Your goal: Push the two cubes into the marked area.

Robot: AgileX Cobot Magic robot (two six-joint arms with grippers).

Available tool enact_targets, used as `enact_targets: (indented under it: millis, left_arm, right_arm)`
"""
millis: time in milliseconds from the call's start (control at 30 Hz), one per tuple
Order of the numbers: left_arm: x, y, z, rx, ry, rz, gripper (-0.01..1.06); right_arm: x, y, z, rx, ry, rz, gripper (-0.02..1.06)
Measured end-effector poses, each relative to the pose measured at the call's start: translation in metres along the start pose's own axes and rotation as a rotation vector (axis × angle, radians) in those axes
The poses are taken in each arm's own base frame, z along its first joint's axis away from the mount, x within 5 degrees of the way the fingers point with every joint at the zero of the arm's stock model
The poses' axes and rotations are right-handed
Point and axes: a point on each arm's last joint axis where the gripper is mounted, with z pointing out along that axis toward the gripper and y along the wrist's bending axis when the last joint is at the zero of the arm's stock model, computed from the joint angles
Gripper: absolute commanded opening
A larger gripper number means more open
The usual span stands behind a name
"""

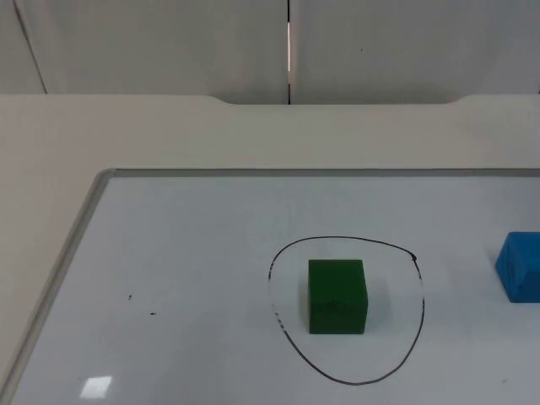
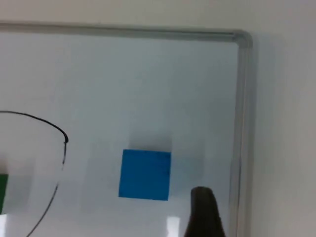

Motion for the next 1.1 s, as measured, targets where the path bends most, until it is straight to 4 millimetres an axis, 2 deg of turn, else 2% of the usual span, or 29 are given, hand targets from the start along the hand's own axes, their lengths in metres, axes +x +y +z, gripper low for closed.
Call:
enact_targets:
  millis: [100, 233, 267, 333, 367, 433, 500, 533, 700, 733, 867, 1100]
  left_arm:
    - [0.0, 0.0, 0.0, 0.0, 0.0, 0.0, 0.0]
    - [0.0, 0.0, 0.0, 0.0, 0.0, 0.0, 0.0]
    - [0.0, 0.0, 0.0, 0.0, 0.0, 0.0, 0.0]
    - [0.0, 0.0, 0.0, 0.0, 0.0, 0.0, 0.0]
    - [0.0, 0.0, 0.0, 0.0, 0.0, 0.0, 0.0]
    - [0.0, 0.0, 0.0, 0.0, 0.0, 0.0, 0.0]
    - [0.0, 0.0, 0.0, 0.0, 0.0, 0.0, 0.0]
    - [0.0, 0.0, 0.0, 0.0, 0.0, 0.0, 0.0]
    - [0.0, 0.0, 0.0, 0.0, 0.0, 0.002, 0.0]
    - [0.0, 0.0, 0.0, 0.0, 0.0, 0.002, 0.0]
    - [0.0, 0.0, 0.0, 0.0, 0.0, 0.002, 0.0]
    - [0.0, 0.0, 0.0, 0.0, 0.0, 0.002, 0.0]
  right_arm:
    - [0.0, -0.001, 0.011, 0.008, 0.035, -0.003, 0.43]
    - [-0.003, -0.002, 0.026, 0.011, 0.051, 0.003, 0.19]
    - [-0.004, -0.003, 0.031, 0.012, 0.054, 0.004, 0.19]
    - [-0.007, -0.003, 0.044, 0.012, 0.059, 0.009, 0.09]
    - [-0.007, -0.003, 0.044, 0.012, 0.059, 0.009, 0.04]
    - [-0.007, -0.004, 0.057, 0.007, 0.078, 0.018, 0.0]
    - [-0.008, -0.004, 0.071, 0.003, 0.092, 0.028, 0.0]
    - [-0.008, -0.004, 0.071, 0.003, 0.092, 0.028, 0.0]
    - [-0.002, -0.006, 0.116, 0.005, 0.175, 0.038, 0.0]
    - [-0.002, -0.006, 0.116, 0.005, 0.175, 0.038, 0.0]
    - [0.008, -0.008, 0.142, 0.008, 0.25, 0.042, 0.0]
    - [0.029, -0.009, 0.158, 0.017, 0.234, 0.046, 0.0]
